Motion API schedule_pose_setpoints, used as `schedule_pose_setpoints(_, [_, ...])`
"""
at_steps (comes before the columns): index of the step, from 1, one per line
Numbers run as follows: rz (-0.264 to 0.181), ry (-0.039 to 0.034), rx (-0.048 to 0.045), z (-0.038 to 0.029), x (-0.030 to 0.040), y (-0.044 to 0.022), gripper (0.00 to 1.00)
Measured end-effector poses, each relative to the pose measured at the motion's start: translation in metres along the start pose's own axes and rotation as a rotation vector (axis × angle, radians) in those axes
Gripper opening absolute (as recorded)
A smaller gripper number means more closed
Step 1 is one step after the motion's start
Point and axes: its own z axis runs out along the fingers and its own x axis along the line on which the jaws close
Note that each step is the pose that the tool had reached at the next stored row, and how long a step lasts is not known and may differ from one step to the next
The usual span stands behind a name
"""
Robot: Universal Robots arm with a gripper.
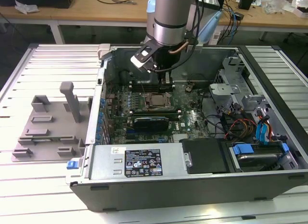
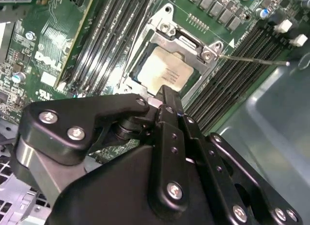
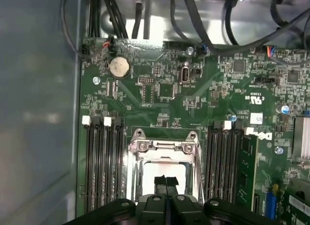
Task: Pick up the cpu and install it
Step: 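Close the cpu cover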
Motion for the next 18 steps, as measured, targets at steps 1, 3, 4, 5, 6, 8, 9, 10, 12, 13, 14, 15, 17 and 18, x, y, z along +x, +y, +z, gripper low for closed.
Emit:
schedule_pose_setpoints(1, [-0.024, -0.0003, -0.0003, 0.0013, -0.0001, 0.0000, 0.11])
schedule_pose_setpoints(3, [-0.038, -0.0010, -0.0002, 0.0014, -0.0001, 0.0000, 0.11])
schedule_pose_setpoints(4, [-0.038, -0.0011, -0.0003, 0.0014, -0.0001, 0.0000, 0.11])
schedule_pose_setpoints(5, [-0.038, -0.0010, -0.0003, 0.0014, -0.0001, 0.0000, 0.11])
schedule_pose_setpoints(6, [-0.050, -0.0011, -0.0005, 0.0015, -0.0001, 0.0000, 0.11])
schedule_pose_setpoints(8, [-0.097, -0.0017, -0.0010, 0.0015, -0.0001, 0.0000, 0.11])
schedule_pose_setpoints(9, [-0.119, -0.0019, -0.0013, 0.0015, -0.0001, 0.0000, 0.11])
schedule_pose_setpoints(10, [-0.142, -0.0023, -0.0015, 0.0015, -0.0001, 0.0000, 0.11])
schedule_pose_setpoints(12, [-0.188, -0.0030, -0.0020, 0.0015, -0.0001, 0.0000, 0.11])
schedule_pose_setpoints(13, [-0.208, -0.0032, -0.0022, 0.0015, -0.0001, 0.0000, 0.11])
schedule_pose_setpoints(14, [-0.230, -0.0035, -0.0024, 0.0015, -0.0001, 0.0000, 0.11])
schedule_pose_setpoints(15, [-0.266, -0.0041, -0.0028, 0.0015, -0.0001, 0.0000, 0.11])
schedule_pose_setpoints(17, [-0.311, -0.0046, -0.0034, 0.0015, -0.0001, 0.0000, 0.11])
schedule_pose_setpoints(18, [-0.342, -0.0051, -0.0037, 0.0015, -0.0001, 0.0000, 0.11])
